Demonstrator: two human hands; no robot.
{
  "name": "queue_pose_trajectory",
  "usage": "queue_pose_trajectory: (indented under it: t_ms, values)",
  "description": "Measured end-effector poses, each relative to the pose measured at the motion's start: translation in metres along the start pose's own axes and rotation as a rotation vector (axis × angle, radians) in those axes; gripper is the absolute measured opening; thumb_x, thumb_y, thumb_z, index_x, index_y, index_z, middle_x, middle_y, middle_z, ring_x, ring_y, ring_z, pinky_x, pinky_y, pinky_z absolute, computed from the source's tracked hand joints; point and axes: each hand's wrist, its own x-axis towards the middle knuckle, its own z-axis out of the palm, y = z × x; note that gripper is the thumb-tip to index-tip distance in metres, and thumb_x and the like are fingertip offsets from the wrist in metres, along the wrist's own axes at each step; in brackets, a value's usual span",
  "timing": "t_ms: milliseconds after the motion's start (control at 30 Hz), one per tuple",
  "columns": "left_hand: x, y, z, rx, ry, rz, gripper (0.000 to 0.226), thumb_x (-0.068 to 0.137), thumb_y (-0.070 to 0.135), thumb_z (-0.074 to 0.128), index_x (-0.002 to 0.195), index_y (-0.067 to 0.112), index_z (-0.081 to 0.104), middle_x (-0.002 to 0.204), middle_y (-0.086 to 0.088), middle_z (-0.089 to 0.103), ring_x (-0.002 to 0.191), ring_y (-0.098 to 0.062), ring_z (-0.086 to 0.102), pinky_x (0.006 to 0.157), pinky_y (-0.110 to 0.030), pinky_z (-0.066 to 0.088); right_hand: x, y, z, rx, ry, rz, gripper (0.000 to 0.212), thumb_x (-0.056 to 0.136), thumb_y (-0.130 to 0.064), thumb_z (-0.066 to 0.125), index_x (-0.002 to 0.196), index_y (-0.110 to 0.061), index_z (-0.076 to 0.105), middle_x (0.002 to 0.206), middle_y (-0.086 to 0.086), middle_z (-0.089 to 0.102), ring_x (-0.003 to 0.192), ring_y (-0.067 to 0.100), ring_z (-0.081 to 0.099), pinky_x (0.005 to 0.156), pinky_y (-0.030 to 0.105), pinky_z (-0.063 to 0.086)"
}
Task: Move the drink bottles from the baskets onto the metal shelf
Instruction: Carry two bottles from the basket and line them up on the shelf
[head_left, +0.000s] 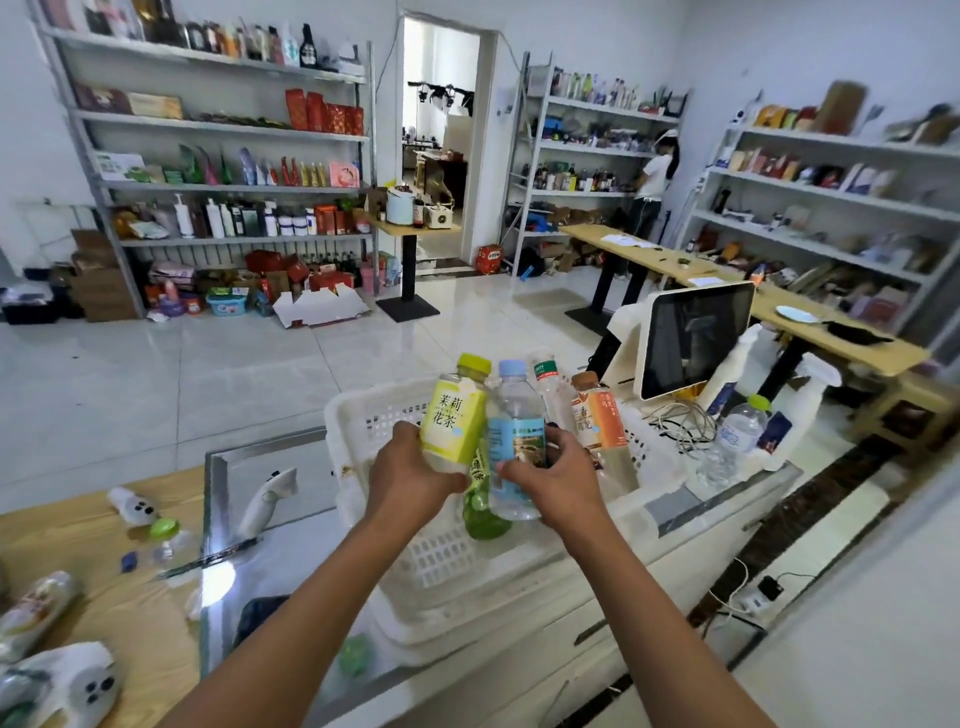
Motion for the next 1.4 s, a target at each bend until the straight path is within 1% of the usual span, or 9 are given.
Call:
queue_pose_trajectory:
  t_ms: [133,200,333,500,700,900,1100,1300,1400]
  values:
    - [-0.009,0.003,-0.026,-0.082,0.001,0.101,0.066,0.056,0.033,0.089,0.102,0.028,0.043,0.094,0.008,0.058,0.081,-0.017,0.059,0.058,-0.027,0.040,-0.018,-0.011,0.010,0.268,0.093,0.085,0.042,0.079,-0.007,0.073,0.116,-0.011,0.054,0.099,0.005,0.070,0.069,0.005,0.070,0.049,0.019,0.049]
    - [-0.010,0.002,-0.035,-0.112,-0.016,0.145,0.065,0.055,0.034,0.089,0.102,0.031,0.043,0.093,0.011,0.058,0.080,-0.015,0.059,0.058,-0.026,0.039,-0.025,-0.014,0.018,0.449,0.163,0.120,0.027,0.086,-0.004,0.063,0.112,-0.008,0.057,0.107,0.014,0.071,0.084,0.019,0.073,0.062,0.031,0.056]
    - [-0.019,0.001,-0.045,-0.164,-0.067,0.234,0.064,0.054,0.035,0.089,0.100,0.032,0.045,0.088,0.017,0.056,0.072,-0.005,0.054,0.057,-0.021,0.039,-0.047,-0.012,0.028,0.628,0.297,0.127,0.041,0.076,-0.011,0.063,0.115,-0.001,0.059,0.107,0.021,0.071,0.096,0.036,0.070,0.088,0.060,0.051]
    - [-0.036,0.000,-0.037,-0.219,-0.193,0.378,0.069,0.049,0.043,0.090,0.105,0.029,0.053,0.094,0.012,0.064,0.079,-0.010,0.060,0.064,-0.026,0.045,-0.100,-0.001,0.021,0.475,0.578,0.038,0.055,0.066,-0.017,0.075,0.115,-0.001,0.057,0.103,0.017,0.074,0.093,0.033,0.072,0.085,0.050,0.057]
    - [-0.084,0.016,-0.010,-0.253,-0.351,0.542,0.070,0.051,0.043,0.089,0.109,0.027,0.053,0.098,0.009,0.066,0.083,-0.016,0.063,0.070,-0.036,0.053,-0.189,-0.001,-0.006,0.304,0.933,0.012,0.048,0.078,-0.002,0.079,0.118,-0.009,0.055,0.098,0.009,0.073,0.077,0.014,0.073,0.062,0.022,0.057]
    - [-0.191,0.047,0.015,-0.318,-0.602,0.670,0.073,0.051,0.043,0.089,0.113,0.025,0.054,0.104,0.007,0.067,0.090,-0.016,0.063,0.072,-0.032,0.051,-0.312,0.001,-0.042,0.110,1.229,-0.021,0.048,0.073,-0.004,0.085,0.102,-0.025,0.053,0.096,0.005,0.073,0.080,0.012,0.074,0.065,0.022,0.058]
    - [-0.334,0.061,0.020,-0.391,-0.886,0.799,0.073,0.053,0.045,0.090,0.113,0.024,0.054,0.104,0.007,0.068,0.089,-0.016,0.065,0.076,-0.034,0.054,-0.463,0.008,-0.056,-0.013,1.552,0.059,0.060,0.057,-0.027,0.093,0.101,-0.033,0.053,0.102,0.001,0.071,0.091,0.015,0.072,0.079,0.043,0.061]
    - [-0.506,0.052,-0.019,-0.446,-1.141,0.894,0.077,0.052,0.044,0.091,0.116,0.020,0.055,0.105,0.004,0.068,0.094,-0.017,0.064,0.074,-0.030,0.050,-0.644,0.009,-0.034,-0.107,1.774,0.134,0.061,0.057,-0.019,0.095,0.100,-0.025,0.053,0.099,0.003,0.071,0.085,0.013,0.073,0.074,0.037,0.061]
    - [-0.586,0.038,-0.044,-0.473,-1.286,0.904,0.076,0.051,0.041,0.092,0.113,0.020,0.054,0.097,0.009,0.064,0.090,-0.013,0.062,0.071,-0.027,0.047,-0.727,0.005,-0.012,-0.147,1.898,0.156,0.060,0.058,-0.018,0.095,0.101,-0.024,0.054,0.097,-0.002,0.070,0.081,0.005,0.071,0.070,0.026,0.060]
